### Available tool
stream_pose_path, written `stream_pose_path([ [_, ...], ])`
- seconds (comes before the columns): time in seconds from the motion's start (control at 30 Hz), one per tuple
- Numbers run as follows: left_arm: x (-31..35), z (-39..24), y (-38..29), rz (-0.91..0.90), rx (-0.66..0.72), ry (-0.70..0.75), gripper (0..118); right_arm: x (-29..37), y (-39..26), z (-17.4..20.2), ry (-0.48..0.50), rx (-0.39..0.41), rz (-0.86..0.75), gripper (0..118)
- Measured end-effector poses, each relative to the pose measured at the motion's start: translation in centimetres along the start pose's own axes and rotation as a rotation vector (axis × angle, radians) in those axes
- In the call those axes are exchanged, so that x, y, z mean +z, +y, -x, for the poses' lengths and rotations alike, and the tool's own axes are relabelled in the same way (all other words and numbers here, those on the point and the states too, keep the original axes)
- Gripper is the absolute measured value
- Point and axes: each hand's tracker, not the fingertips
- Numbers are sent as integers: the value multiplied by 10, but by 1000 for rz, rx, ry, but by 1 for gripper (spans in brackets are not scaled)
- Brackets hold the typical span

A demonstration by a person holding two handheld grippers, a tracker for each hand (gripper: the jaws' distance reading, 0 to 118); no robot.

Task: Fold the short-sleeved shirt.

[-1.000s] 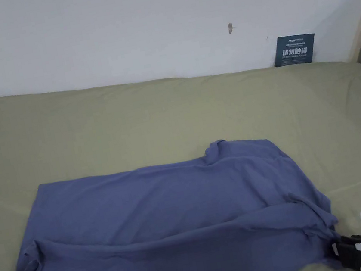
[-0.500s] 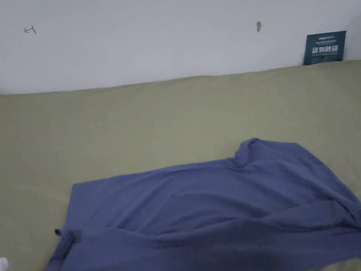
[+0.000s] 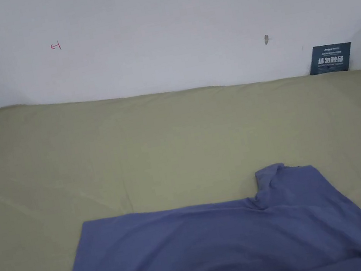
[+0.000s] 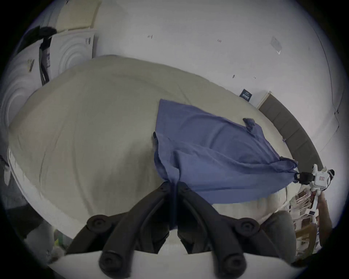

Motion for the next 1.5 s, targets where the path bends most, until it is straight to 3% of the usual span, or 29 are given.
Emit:
stream_pose_path([
  [0.2, -6, 5, -47, 55, 49, 9, 7, -25, -36, -38, -41, -94, 85, 9],
  [0.27, -5, 9, -52, 12, 98, -42, 9, -21, -32, -43, 1, -118, 89, 9],
  [0.3, -2, 10, -53, -4, 110, -25, 16, -17, -30, -43, -3, -109, 78, 12],
  [0.33, 0, 10, -53, -11, 111, -4, 40, -13, -27, -41, -40, -90, 61, 27],
  [0.4, 9, 17, -51, -29, 127, 26, 73, 1, -21, -40, -140, -52, 12, 65],
  [0.43, 16, 15, -50, -39, 134, 52, 79, 11, -19, -38, -155, -47, -20, 67],
  [0.53, 46, 8, -38, -144, 94, 82, 79, 57, -15, -9, -175, 44, -247, 66],
  [0.7, 106, -83, -12, -486, -122, 168, 78, 119, -21, 73, -167, 255, -681, 66],
  [0.77, 115, -105, -14, -586, -170, 163, 74, 129, -29, 101, -181, 322, -773, 59],
  [0.8, 120, -119, -15, -605, -197, 162, 65, 133, -33, 120, -204, 359, -805, 50],
  [0.83, 125, -132, -17, -630, -212, 156, 37, 133, -38, 131, -221, 395, -818, 19],
  [0.87, 130, -145, -21, -673, -232, 136, 10, 133, -45, 143, -250, 429, -843, 0],
  [0.9, 137, -166, -26, -717, -252, 138, 2, 131, -53, 155, -297, 455, -883, 0],
  [0.97, 139, -185, -33, -777, -270, 178, 2, 130, -63, 163, -283, 486, -939, 0],
  [1.17, 124, -205, -27, -758, -314, 124, 0, 115, -60, 184, -207, 517, -849, 0],
  [1.37, 64, -173, 52, -580, -283, 80, 1, 77, -20, 185, -181, 519, -790, 0],
  [1.4, 47, -165, 71, -553, -279, 95, 7, 68, -12, 187, -180, 521, -777, 0],
  [1.43, 27, -151, 95, -487, -279, 66, 25, 60, -3, 188, -180, 520, -760, 0],
  [1.5, -18, -129, 137, -392, -253, 35, 86, 43, 10, 189, -159, 507, -724, 0],
])
